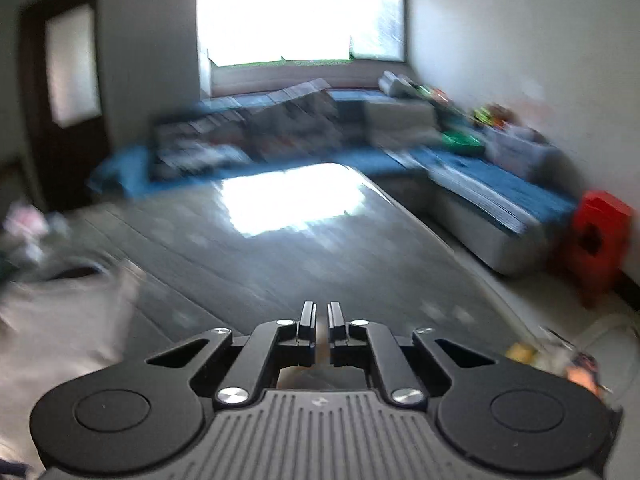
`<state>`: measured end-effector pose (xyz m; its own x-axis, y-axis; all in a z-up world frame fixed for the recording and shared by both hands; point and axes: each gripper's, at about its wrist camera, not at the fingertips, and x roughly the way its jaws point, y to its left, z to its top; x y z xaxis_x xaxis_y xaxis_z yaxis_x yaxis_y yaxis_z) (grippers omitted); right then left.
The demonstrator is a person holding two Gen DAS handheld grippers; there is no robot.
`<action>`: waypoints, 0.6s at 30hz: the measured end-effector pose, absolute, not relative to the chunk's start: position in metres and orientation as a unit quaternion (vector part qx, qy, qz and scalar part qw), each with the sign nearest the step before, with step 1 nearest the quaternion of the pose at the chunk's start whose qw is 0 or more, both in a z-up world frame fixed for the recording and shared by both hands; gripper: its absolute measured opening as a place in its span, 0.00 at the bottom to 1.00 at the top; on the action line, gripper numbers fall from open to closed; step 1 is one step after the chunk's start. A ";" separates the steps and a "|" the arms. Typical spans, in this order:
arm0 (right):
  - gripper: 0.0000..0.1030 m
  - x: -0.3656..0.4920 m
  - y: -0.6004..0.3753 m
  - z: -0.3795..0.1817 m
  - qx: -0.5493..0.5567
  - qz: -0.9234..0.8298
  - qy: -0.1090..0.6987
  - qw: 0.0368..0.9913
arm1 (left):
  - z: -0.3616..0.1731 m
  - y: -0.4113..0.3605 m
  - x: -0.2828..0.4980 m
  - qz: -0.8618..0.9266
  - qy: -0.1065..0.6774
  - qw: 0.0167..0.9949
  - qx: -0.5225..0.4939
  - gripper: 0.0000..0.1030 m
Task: Fold clothes
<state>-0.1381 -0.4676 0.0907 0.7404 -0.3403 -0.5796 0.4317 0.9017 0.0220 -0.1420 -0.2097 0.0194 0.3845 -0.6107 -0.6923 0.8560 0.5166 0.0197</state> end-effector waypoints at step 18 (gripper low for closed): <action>0.32 -0.084 -0.456 0.018 0.100 -0.147 0.372 0.911 | 0.021 -0.214 -0.134 -0.449 0.335 0.810 0.177 0.30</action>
<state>-0.0842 -0.4561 0.0180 0.6797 -0.1944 -0.7072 0.3430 0.9366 0.0722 -0.1339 -0.2143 0.0211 0.3737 -0.6076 -0.7008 0.8449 0.5348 -0.0131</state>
